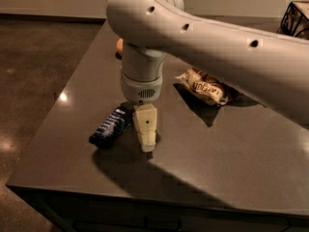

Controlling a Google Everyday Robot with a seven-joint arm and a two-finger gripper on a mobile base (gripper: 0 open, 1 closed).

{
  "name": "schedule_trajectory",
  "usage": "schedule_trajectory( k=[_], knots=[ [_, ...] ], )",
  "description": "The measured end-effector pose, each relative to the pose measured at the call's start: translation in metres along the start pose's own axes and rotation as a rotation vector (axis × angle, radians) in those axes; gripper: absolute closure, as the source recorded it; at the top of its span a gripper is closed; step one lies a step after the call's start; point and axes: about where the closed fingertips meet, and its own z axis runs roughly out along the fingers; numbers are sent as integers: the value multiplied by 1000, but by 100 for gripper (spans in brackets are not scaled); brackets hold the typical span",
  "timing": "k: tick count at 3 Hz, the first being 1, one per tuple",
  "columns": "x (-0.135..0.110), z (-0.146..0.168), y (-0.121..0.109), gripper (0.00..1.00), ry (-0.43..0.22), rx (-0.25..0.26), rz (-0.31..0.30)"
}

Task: Pick rxbar blueberry

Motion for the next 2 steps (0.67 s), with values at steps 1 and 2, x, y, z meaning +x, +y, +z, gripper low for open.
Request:
schedule_trajectory(
  k=[1,2],
  knots=[
    [-18,7,2,0,-19,3,-32],
    [-32,11,3,18,-24,2,-57]
  ],
)
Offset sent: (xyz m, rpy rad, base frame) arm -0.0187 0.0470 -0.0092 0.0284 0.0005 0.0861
